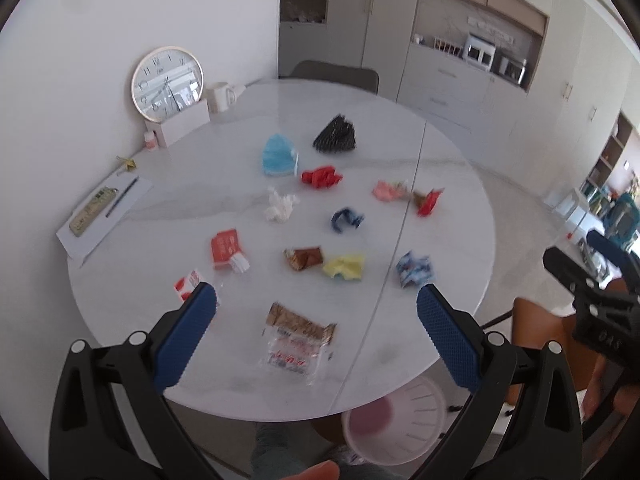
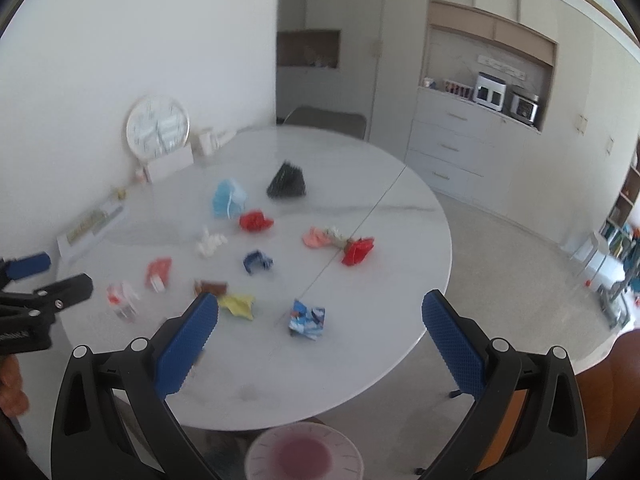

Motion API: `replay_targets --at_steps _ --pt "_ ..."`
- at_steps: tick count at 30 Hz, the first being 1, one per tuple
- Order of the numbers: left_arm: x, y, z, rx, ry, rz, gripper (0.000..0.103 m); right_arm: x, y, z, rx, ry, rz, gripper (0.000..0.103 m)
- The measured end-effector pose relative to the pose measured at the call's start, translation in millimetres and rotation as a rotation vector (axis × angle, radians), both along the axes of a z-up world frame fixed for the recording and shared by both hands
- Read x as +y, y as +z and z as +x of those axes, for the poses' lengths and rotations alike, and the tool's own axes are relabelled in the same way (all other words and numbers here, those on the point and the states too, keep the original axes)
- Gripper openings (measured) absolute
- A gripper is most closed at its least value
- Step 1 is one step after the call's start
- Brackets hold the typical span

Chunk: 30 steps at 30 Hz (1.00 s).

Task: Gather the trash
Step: 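Grasp the Wahaha water bottle with the left tool while the right tool grasps the snack bag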

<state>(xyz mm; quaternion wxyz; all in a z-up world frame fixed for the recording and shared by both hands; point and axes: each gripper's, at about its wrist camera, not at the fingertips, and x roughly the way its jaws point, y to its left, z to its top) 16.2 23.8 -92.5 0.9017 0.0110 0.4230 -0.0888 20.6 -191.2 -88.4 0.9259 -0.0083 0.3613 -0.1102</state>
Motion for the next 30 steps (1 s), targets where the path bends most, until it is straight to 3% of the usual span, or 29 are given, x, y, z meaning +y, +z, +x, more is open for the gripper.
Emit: replay_targets --at_steps 8,11,14,22,30 --pt "55.6 -65.8 18.8 0.076 -0.001 0.055 0.097 33.5 -83.5 41.1 0.152 0.160 0.169 0.101" --pt "77.2 -78.8 29.0 0.064 -0.038 0.133 0.097 67.9 -113.3 58.9 0.216 0.230 0.177 0.101" --pt "98.6 -95.3 47.1 0.076 -0.089 0.221 0.097 94.5 -136.4 74.1 0.286 0.232 0.194 0.101" --pt "133.8 -143.2 100.6 0.110 -0.304 0.352 0.096 132.8 -173.1 107.7 0.397 0.097 0.263 0.101" --pt "133.6 -176.7 132.6 0.167 -0.644 0.367 0.095 145.6 -207.5 129.9 0.513 -0.133 0.422 0.101"
